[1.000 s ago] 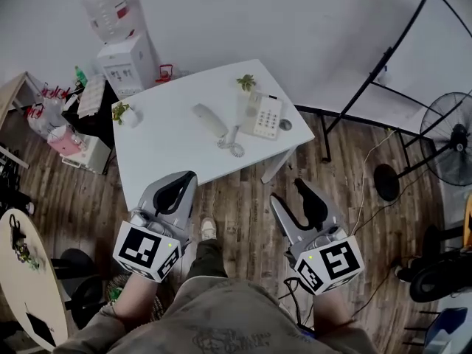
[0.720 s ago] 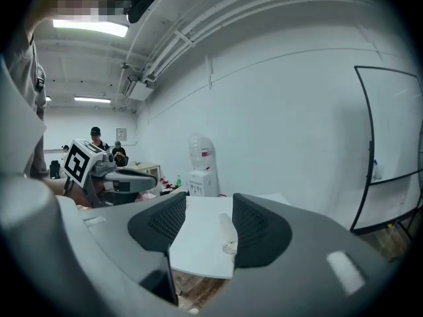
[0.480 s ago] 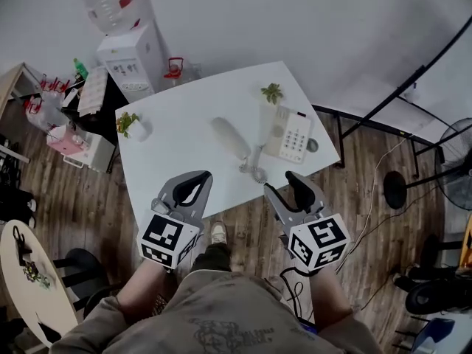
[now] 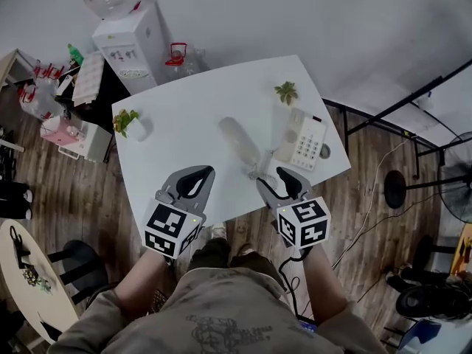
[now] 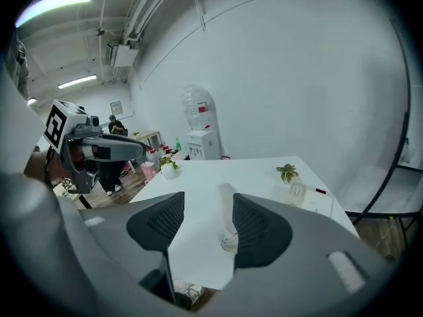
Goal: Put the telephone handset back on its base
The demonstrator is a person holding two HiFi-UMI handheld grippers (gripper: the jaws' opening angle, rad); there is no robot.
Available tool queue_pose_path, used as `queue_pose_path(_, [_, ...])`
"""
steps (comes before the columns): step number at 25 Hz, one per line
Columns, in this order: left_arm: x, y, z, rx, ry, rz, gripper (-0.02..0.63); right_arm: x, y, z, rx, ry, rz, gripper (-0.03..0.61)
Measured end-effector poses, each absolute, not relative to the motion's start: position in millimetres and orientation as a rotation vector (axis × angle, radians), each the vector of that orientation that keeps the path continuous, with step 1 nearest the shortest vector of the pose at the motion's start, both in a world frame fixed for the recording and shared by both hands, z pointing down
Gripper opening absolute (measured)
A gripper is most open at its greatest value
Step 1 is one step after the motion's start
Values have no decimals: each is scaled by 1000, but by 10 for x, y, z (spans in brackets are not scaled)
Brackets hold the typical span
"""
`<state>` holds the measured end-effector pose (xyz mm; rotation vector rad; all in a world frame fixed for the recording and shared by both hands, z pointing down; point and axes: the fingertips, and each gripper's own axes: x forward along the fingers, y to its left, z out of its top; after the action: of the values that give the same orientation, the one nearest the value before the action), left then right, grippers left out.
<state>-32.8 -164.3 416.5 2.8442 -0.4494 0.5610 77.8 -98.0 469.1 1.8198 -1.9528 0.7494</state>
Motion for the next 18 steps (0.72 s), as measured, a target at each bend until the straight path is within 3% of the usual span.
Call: queue_pose_path(18, [-50,-2067,4871,2643,-623,725,0,1098,-1700,5531,1523,-1939,877,259])
